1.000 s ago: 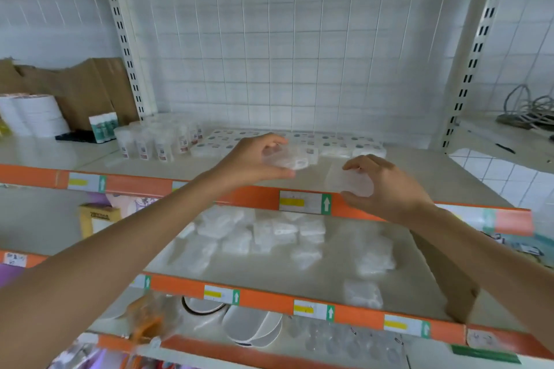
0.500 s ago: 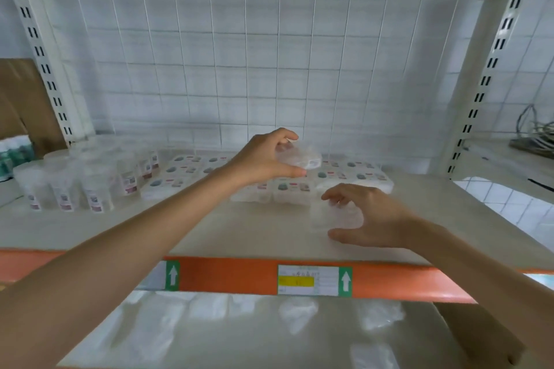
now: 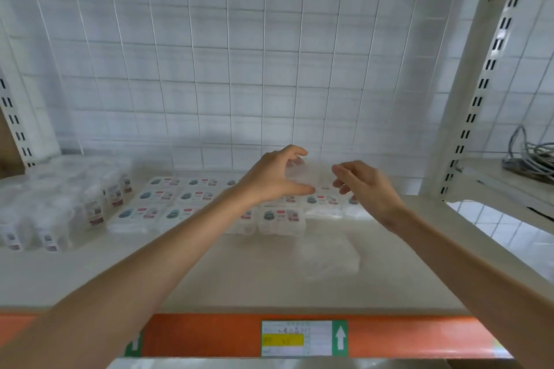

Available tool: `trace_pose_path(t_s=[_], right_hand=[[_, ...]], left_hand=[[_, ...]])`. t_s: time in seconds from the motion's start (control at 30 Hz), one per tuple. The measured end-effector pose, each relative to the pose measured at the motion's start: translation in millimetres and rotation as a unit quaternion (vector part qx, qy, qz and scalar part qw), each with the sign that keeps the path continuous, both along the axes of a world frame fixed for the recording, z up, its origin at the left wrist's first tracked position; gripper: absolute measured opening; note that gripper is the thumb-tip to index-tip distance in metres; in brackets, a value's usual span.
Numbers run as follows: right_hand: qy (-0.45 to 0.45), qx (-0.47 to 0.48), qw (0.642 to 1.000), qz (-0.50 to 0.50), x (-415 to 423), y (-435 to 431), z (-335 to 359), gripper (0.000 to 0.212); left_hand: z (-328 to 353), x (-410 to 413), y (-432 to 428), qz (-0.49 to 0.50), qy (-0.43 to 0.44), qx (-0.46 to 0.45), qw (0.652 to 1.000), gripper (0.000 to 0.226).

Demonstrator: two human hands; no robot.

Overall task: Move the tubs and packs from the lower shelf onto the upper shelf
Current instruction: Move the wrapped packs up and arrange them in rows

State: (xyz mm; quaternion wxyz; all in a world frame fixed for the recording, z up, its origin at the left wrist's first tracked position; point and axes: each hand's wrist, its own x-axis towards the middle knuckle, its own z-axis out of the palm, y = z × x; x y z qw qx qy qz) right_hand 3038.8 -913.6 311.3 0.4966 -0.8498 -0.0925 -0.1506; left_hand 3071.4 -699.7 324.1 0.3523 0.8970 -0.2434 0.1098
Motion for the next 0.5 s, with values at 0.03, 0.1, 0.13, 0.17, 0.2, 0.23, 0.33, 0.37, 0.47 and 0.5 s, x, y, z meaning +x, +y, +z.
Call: trace_pose_path(t_s=[0.03, 0.1, 0.13, 0.17, 0.2, 0.23, 0.33, 0.37, 0.47, 0.5], right_hand=[[0.025, 0.014, 1.000, 0.006, 7, 3, 0, 0.028], [0.067, 0.043, 0.997, 0.019, 18, 8, -3, 0.035], [0.080, 0.060, 0.995, 0.027, 23, 11, -4, 0.038], [0.087, 0.077, 0.993, 0.035, 26, 13, -4, 0.039], [0.092, 0.093, 0.990, 0.043, 28, 16, -4, 0.039], [0.098, 0.108, 0.988, 0.054, 30, 17, -4, 0.038], [0.125, 0.159, 0.974, 0.100, 34, 18, -5, 0.039], [0.127, 0.168, 0.971, 0.112, 36, 17, -6, 0.041], [0.117, 0.168, 0.971, 0.126, 41, 12, -11, 0.046], [0.107, 0.166, 0.971, 0.132, 41, 11, -13, 0.046]], left_hand=[[0, 2, -2, -0.001, 0.000, 0.002, 1.000, 0.078], [-2, 6, -5, -0.005, 0.006, -0.005, 1.000, 0.078], [-3, 8, -5, -0.006, 0.011, -0.010, 1.000, 0.077], [-4, 8, -4, -0.005, 0.014, -0.013, 1.000, 0.077], [-6, 9, -3, -0.004, 0.015, -0.012, 1.000, 0.077], [-7, 10, -1, -0.004, 0.014, -0.010, 1.000, 0.078], [-5, 8, 8, -0.007, 0.029, -0.007, 1.000, 0.082], [-2, 7, 10, -0.006, 0.040, -0.007, 0.999, 0.082], [7, 8, 18, 0.030, 0.065, -0.067, 0.995, 0.061], [8, 8, 21, 0.055, 0.074, -0.093, 0.991, 0.052]])
